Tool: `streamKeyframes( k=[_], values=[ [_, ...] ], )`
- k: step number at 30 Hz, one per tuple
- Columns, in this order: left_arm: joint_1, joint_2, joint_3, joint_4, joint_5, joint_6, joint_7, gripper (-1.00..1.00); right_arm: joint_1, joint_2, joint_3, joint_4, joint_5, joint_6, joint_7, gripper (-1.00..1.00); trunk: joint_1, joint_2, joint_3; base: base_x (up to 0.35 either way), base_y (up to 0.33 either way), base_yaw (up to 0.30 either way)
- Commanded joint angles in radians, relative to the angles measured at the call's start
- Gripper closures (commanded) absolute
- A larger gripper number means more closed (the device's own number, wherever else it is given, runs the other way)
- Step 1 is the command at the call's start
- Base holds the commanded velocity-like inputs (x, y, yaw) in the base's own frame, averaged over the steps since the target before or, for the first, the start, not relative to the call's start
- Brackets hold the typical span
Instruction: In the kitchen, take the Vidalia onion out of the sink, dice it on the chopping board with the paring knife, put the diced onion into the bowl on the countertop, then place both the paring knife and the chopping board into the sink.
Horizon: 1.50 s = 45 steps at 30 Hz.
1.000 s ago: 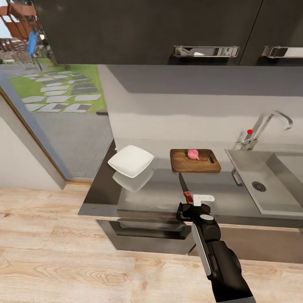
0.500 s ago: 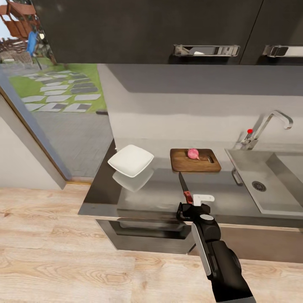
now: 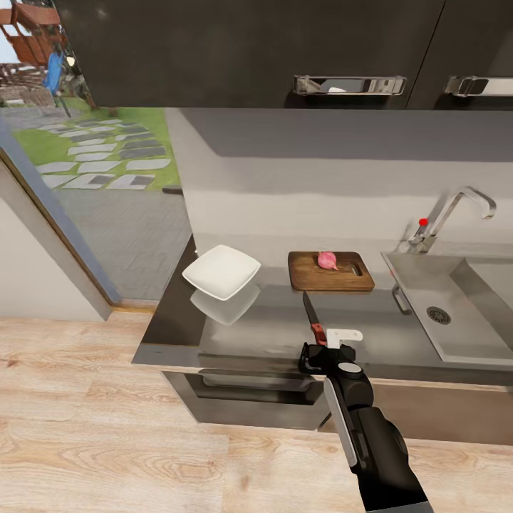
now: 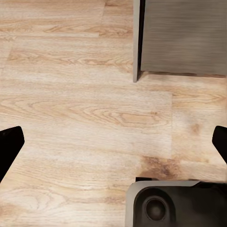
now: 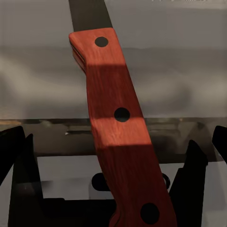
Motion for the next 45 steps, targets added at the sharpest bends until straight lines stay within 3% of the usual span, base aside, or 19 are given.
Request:
streamKeyframes(
  k=[1,21,22,45],
  values=[
    [0.001,0.001,-0.009,-0.002,0.007,-0.001,0.004,-1.00,-0.001,0.000,0.001,-0.001,0.004,0.008,-0.001,-1.00,0.001,-0.002,-0.002,0.000,0.000,0.000],
    [0.000,0.001,-0.009,-0.001,0.007,-0.001,0.004,-1.00,0.000,0.000,0.001,-0.001,0.003,0.008,-0.001,-1.00,0.001,-0.002,-0.002,0.000,0.000,0.000],
    [0.000,0.001,-0.009,-0.001,0.007,-0.001,0.004,-1.00,-0.001,0.000,0.001,-0.001,0.003,0.008,-0.001,1.00,0.001,-0.002,-0.002,0.000,0.000,0.000],
    [0.001,0.001,-0.009,-0.001,0.007,-0.001,0.004,-1.00,-0.001,0.000,0.001,-0.001,0.003,0.008,-0.001,1.00,0.001,-0.002,-0.002,-0.004,0.000,0.000]
  ],
)
